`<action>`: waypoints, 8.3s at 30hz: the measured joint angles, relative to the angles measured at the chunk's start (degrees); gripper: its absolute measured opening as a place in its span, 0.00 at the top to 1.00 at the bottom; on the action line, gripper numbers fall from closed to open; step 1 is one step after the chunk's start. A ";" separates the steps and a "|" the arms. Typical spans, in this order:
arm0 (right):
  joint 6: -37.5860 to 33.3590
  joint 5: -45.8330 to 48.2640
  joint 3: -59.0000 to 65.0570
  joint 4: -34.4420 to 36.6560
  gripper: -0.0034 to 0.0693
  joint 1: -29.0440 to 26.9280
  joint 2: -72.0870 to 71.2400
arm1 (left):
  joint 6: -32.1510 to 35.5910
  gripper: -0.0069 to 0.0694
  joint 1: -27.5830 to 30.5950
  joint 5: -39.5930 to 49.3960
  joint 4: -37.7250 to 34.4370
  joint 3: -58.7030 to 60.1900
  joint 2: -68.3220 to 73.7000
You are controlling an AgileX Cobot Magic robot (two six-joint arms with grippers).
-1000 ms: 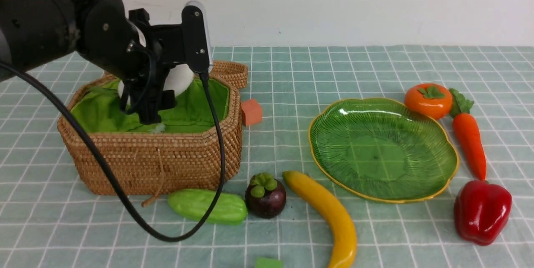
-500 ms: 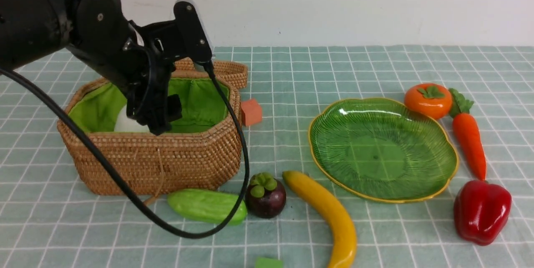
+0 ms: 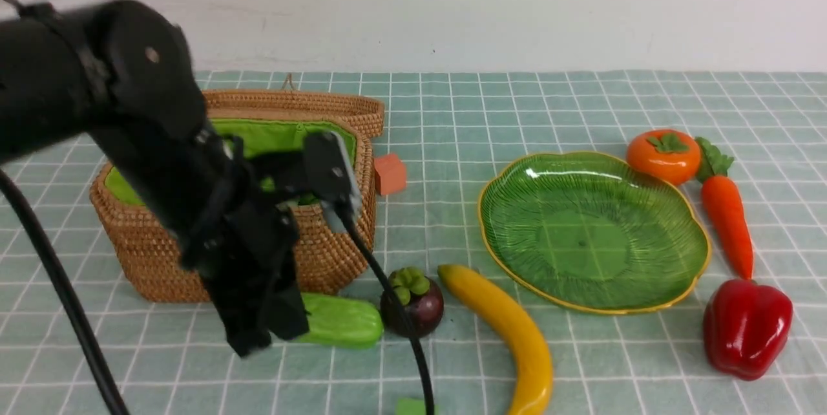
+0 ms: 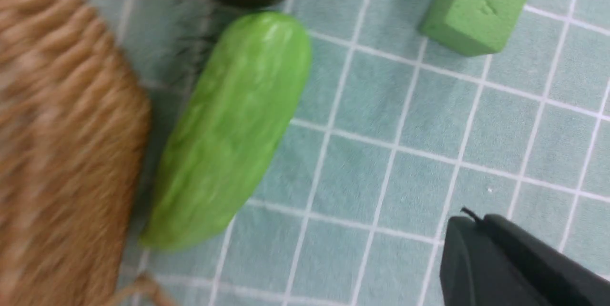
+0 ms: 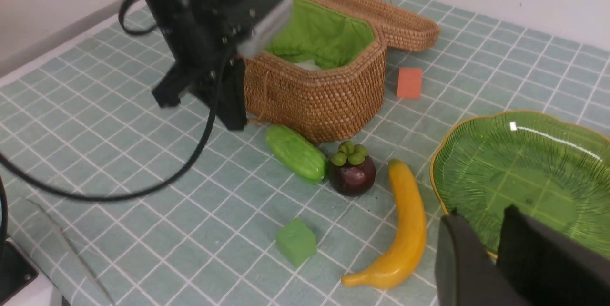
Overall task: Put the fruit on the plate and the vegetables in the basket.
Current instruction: Take a chayote with your left arm and place it on the basket on the left, then grab a mangosteen with your left arm and put it on the plate on the right
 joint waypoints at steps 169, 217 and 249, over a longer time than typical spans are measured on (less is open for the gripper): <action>5.01 13.17 -0.35 -4.35 0.73 0.00 -3.96 | -68.71 0.56 -19.75 0.40 25.76 -18.32 14.11; 3.83 13.03 -0.35 -5.24 0.72 0.30 -3.96 | -94.24 0.22 -22.03 -6.32 30.94 -22.96 19.95; 16.51 7.76 -0.35 -14.83 0.71 0.30 -3.96 | -72.60 0.08 -21.19 -17.64 16.42 -44.82 35.06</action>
